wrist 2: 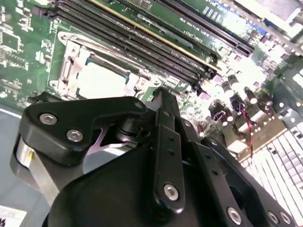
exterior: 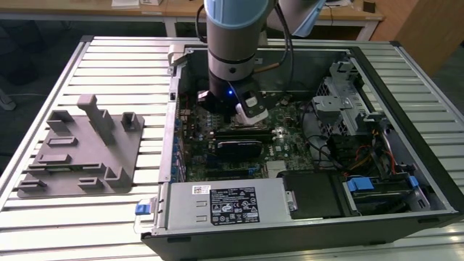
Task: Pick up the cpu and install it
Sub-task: 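Install the second cpu locking lever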
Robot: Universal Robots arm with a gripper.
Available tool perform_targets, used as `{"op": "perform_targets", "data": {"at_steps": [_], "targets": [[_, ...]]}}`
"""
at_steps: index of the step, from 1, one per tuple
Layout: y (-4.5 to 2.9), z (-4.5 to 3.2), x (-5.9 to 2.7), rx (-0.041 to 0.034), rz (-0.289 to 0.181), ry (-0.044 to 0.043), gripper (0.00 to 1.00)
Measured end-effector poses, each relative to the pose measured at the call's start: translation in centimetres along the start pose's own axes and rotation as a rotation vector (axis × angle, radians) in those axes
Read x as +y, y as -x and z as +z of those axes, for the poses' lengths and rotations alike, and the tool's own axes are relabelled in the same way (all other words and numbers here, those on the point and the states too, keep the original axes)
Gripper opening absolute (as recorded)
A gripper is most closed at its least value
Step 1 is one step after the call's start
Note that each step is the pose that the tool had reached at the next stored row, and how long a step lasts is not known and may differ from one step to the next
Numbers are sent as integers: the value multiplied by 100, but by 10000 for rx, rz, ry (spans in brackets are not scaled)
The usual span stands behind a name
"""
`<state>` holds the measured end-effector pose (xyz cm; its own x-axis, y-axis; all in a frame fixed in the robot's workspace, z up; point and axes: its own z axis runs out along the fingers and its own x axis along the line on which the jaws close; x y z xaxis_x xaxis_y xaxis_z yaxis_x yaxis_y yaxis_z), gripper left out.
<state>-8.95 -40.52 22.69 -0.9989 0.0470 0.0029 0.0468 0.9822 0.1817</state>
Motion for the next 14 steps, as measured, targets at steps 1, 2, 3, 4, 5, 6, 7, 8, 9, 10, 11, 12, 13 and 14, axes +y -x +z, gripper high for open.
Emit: {"op": "perform_targets", "data": {"at_steps": [1,2,3,4,5,6,7,8,9,10,11,12,13,14], "targets": [[0,-14,3,-1,2,-1,11],[0,-17,6,-3,6,0,11],[2,-16,8,-6,14,-5,11],[7,-16,9,-8,25,-34,11],[14,-16,12,-13,45,-74,11],[23,-15,17,-20,72,-111,11],[34,-15,23,-25,99,-141,11],[45,-13,29,-32,125,-171,11],[58,-12,36,-39,152,-206,11],[70,-11,43,-45,176,-241,11],[83,-9,52,-52,202,-281,11],[95,-7,59,-59,224,-318,11],[106,-6,67,-64,246,-358,11],[118,-5,75,-70,267,-399,11]]}}
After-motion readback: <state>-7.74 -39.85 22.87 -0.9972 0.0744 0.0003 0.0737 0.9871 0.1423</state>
